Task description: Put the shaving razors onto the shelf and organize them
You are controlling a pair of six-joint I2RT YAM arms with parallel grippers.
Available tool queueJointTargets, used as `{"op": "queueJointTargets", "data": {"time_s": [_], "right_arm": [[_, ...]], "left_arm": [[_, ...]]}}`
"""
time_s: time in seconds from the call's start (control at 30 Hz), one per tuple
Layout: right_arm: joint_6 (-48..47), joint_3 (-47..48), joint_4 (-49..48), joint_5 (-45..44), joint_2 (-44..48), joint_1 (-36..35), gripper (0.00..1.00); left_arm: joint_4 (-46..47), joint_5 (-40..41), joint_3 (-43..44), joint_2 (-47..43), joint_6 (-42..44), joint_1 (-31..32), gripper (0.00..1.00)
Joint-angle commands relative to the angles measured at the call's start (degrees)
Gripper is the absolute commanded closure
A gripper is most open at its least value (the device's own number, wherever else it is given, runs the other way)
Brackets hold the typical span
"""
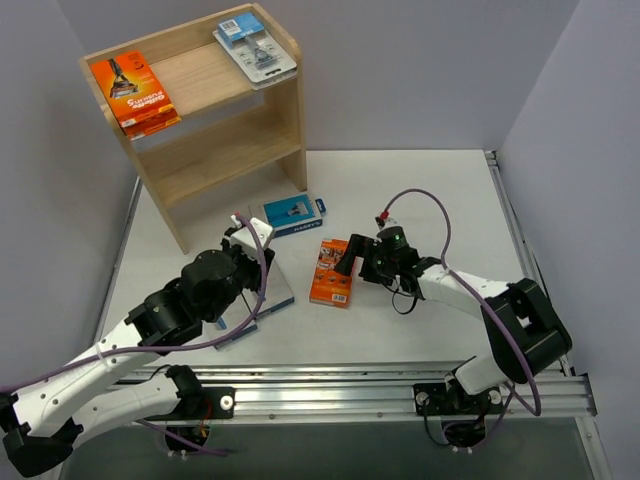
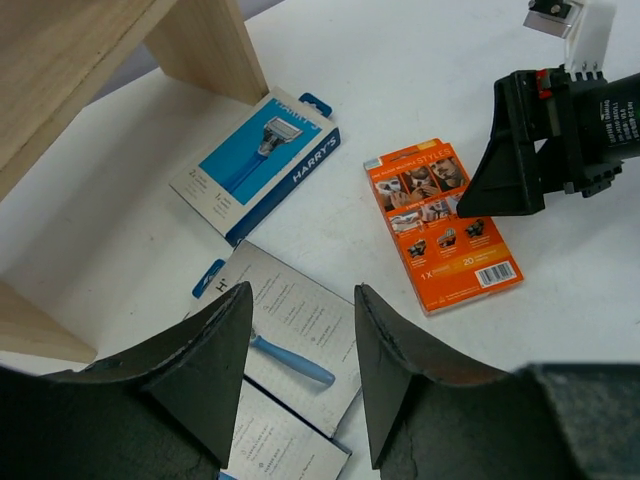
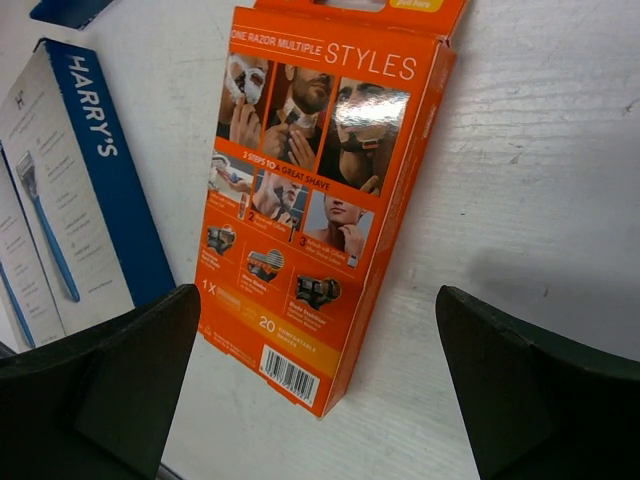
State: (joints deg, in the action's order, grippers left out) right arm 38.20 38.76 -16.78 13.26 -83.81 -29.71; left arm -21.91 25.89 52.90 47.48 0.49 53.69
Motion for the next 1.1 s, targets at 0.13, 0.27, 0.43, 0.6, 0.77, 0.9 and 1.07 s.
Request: {"op": "queueJointTargets", "data": {"time_s": [0.13,0.27,0.43,0.6,0.77,0.9,1.07], "right_arm": [[0.83,4.56,-1.42,-2.88,-5.74,-0.43,0.0],[1.97,5.36,-2.47,-4.11,-9.34,-0.34,0.0],[6.17,2.11,-13.15,-0.62,-12.42,-0.34,0.1],[9.96,-0.61,-19.51,3.09,-14.8,-0.43,0.25],[13.21,-4.39,-27.77,6.51,-15.24,0.09,0.37],[16.2,-7.29,-39.26,11.96,-17.26,0.97,0.56],[18.05,-8.62,-48.08,16.62,-19.81,0.97,0.7]], "left_arm": [[1.43,-2.58,3.52,11.55,-7.07,-3.85,0.44],[2.49,-7.07,4.84,19.56,-15.66,-5.61,0.44],[10.47,-8.22,0.37,28.16,-22.9,-5.88,0.44],[15.04,-7.7,-1.22,36.53,-27.38,-7.02,0.46],[16.47,-7.0,-0.35,46.19,-30.89,-7.11,0.55],[17.34,-6.64,-0.7,52.17,-33.36,-8.43,0.72],[17.43,-7.52,-1.4,56.13,-35.38,-8.6,0.98]]}}
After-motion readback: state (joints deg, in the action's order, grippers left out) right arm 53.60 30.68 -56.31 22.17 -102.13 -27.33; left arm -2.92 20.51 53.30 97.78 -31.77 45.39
